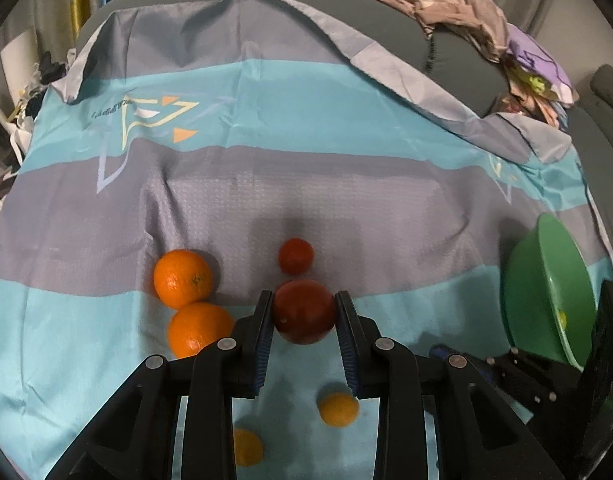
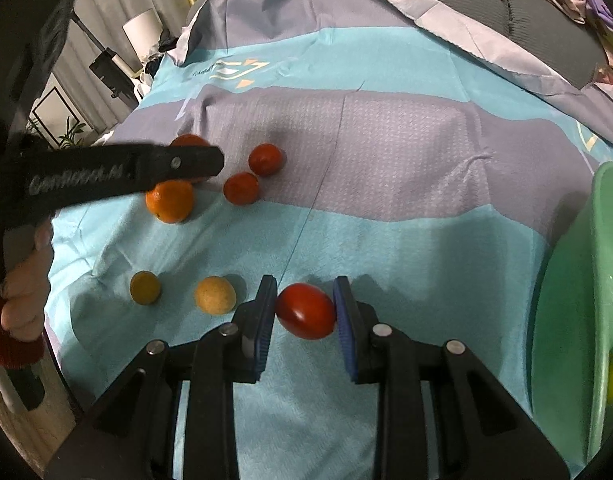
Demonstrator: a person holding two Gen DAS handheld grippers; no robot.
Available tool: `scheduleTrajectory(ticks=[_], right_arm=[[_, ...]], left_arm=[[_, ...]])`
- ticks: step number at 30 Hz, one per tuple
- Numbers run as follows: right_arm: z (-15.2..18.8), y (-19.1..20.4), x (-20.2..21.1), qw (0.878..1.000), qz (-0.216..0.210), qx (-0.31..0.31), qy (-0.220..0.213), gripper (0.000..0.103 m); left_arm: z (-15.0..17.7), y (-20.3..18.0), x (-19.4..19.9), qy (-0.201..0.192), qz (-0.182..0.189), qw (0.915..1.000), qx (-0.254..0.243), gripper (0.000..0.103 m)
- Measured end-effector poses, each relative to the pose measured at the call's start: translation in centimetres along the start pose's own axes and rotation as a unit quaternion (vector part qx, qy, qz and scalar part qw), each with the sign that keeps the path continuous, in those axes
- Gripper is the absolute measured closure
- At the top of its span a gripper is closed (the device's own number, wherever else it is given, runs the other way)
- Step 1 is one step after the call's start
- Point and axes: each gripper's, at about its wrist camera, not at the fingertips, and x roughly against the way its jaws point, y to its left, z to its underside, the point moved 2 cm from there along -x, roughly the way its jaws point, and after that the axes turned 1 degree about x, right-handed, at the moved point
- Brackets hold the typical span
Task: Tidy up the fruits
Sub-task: 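Grasp a red fruit with the left gripper while the right gripper grasps a red tomato, then carry both held red fruits over the green bowl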
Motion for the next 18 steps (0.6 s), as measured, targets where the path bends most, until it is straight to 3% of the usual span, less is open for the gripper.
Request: scheduleTrajectory(ticks=[18], right_arm=[[-0.4, -2.9, 5.9, 0.996, -0.027, -0.046, -0.066, 0.073]], left_arm=[[0.8, -2.9, 3.1, -0.036, 0.038, 0.9978, -0.041, 0.071]])
